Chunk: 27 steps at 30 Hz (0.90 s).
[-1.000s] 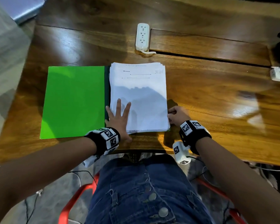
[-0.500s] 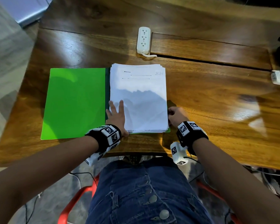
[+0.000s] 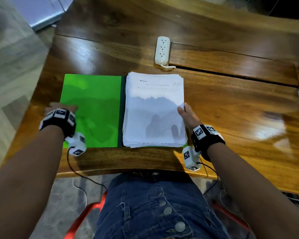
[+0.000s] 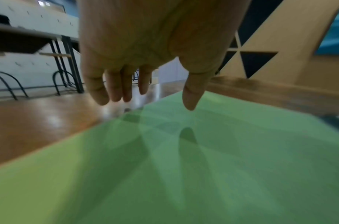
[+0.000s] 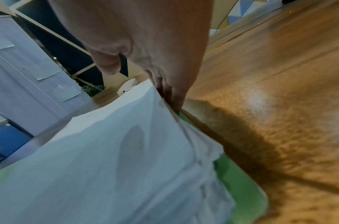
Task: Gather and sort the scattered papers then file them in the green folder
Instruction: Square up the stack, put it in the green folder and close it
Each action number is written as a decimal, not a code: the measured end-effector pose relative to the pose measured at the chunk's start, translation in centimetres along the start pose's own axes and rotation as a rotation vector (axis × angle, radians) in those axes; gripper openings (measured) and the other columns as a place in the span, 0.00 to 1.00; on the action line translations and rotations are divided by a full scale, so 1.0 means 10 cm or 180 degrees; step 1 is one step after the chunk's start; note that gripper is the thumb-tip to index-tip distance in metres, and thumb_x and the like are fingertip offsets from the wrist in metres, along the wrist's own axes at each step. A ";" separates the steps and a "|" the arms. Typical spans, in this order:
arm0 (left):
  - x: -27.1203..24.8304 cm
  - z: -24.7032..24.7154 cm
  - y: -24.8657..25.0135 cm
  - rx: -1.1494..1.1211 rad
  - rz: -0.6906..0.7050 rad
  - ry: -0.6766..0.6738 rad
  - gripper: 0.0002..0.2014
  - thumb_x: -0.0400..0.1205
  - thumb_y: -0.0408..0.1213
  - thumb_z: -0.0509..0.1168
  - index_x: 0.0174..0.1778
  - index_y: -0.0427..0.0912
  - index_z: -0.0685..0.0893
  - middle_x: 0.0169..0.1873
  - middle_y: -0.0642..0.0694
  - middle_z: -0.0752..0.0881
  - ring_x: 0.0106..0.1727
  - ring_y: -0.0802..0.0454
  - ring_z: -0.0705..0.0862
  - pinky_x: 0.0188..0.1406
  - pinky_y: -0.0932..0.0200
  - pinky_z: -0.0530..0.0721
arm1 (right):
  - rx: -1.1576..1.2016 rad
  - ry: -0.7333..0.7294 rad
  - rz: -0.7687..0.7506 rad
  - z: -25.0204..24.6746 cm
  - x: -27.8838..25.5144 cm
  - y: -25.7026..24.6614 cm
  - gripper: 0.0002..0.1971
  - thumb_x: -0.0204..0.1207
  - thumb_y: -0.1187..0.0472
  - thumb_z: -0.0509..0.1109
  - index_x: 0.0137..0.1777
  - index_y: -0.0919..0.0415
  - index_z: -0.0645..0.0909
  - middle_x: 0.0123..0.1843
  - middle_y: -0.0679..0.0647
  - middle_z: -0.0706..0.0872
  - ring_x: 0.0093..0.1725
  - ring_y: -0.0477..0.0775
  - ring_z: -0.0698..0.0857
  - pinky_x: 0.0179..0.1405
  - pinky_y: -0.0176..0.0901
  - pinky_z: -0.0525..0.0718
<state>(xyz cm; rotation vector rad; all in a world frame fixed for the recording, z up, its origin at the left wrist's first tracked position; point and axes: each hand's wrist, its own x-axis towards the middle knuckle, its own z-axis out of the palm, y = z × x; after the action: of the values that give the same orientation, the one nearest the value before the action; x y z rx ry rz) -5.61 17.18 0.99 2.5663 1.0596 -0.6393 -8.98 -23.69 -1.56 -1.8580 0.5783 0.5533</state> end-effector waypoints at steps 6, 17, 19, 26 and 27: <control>0.21 -0.12 -0.29 0.0241 0.0034 -0.0284 0.27 0.79 0.40 0.69 0.74 0.38 0.73 0.71 0.32 0.75 0.69 0.31 0.77 0.64 0.41 0.80 | -0.0129 0.0026 -0.0045 0.05 0.10 -0.11 0.34 0.84 0.45 0.56 0.85 0.54 0.47 0.86 0.52 0.54 0.84 0.57 0.57 0.79 0.52 0.58; 0.02 -0.80 0.16 -0.0336 0.0798 -0.0162 0.16 0.77 0.30 0.63 0.61 0.28 0.79 0.59 0.27 0.83 0.57 0.31 0.83 0.58 0.40 0.83 | -0.0441 -0.0205 -0.0270 -0.08 0.23 -0.19 0.40 0.77 0.35 0.58 0.82 0.60 0.60 0.82 0.58 0.66 0.80 0.63 0.67 0.78 0.62 0.65; -0.22 -0.91 0.26 -0.0313 0.1031 -0.0020 0.16 0.79 0.26 0.60 0.63 0.25 0.77 0.59 0.28 0.82 0.60 0.31 0.82 0.60 0.42 0.80 | -0.0482 -0.0174 -0.0264 -0.09 0.14 -0.30 0.32 0.84 0.46 0.57 0.82 0.62 0.58 0.82 0.59 0.64 0.81 0.64 0.64 0.78 0.58 0.63; -0.92 -1.02 0.80 -0.0717 0.1686 -0.0529 0.16 0.79 0.23 0.59 0.63 0.27 0.77 0.52 0.36 0.83 0.52 0.40 0.82 0.60 0.41 0.82 | -0.0513 -0.0111 -0.0227 -0.10 0.09 -0.57 0.31 0.85 0.50 0.57 0.83 0.63 0.54 0.83 0.59 0.61 0.81 0.61 0.63 0.77 0.51 0.62; -1.02 -1.00 0.89 -0.0760 0.1728 -0.0607 0.16 0.79 0.24 0.58 0.64 0.29 0.75 0.50 0.36 0.81 0.49 0.41 0.81 0.54 0.43 0.83 | -0.0572 -0.0045 -0.0279 -0.12 0.05 -0.66 0.31 0.85 0.50 0.59 0.83 0.62 0.55 0.82 0.58 0.63 0.81 0.61 0.64 0.76 0.50 0.63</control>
<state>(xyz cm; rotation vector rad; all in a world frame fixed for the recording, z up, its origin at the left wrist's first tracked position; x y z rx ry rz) -2.71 9.27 15.60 2.3682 0.3247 -0.5545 -4.32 -22.77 3.24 -2.0369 0.4470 0.5753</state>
